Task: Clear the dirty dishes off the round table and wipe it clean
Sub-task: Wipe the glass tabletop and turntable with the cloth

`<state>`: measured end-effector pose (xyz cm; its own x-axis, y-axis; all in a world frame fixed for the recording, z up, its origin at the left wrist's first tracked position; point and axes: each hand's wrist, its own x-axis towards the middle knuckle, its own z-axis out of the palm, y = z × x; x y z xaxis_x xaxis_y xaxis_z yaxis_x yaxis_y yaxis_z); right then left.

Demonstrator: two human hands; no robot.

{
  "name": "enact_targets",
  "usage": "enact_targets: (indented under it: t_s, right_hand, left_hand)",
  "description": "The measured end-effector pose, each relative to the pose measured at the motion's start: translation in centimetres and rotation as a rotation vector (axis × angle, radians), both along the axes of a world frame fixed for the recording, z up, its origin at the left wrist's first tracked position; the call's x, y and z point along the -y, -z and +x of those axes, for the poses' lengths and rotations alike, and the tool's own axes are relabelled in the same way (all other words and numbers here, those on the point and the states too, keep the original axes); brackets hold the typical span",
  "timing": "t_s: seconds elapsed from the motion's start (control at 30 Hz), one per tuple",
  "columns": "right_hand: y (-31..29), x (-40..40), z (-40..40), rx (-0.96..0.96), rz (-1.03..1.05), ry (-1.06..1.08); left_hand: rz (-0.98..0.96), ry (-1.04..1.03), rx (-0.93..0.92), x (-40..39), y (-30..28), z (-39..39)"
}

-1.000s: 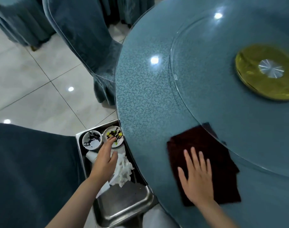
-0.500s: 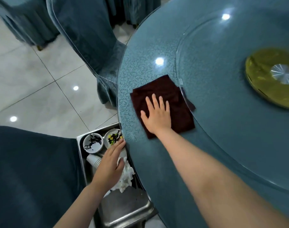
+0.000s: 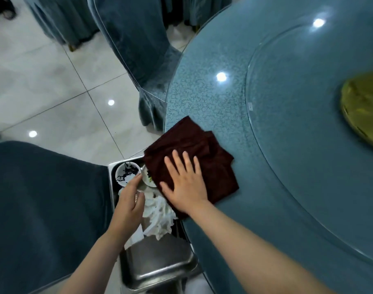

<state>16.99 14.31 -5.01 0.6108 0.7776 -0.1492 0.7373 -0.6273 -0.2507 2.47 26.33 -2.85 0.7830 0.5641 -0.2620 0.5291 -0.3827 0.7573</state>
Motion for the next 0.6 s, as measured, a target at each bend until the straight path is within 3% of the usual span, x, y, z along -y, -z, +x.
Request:
enact_targets:
  t_s: [0.43,0.6]
  right_hand:
    - [-0.8,11.8,-11.4,-0.041,-0.101,-0.072]
    - [-1.6,15.7,-14.2,-0.102,-0.108,-0.138]
  left_hand:
    - [-0.062,0.204,-0.054,3.4,-1.1,-3.4]
    - [-0.004,0.321,-0.024,4.8,-1.6,-4.1]
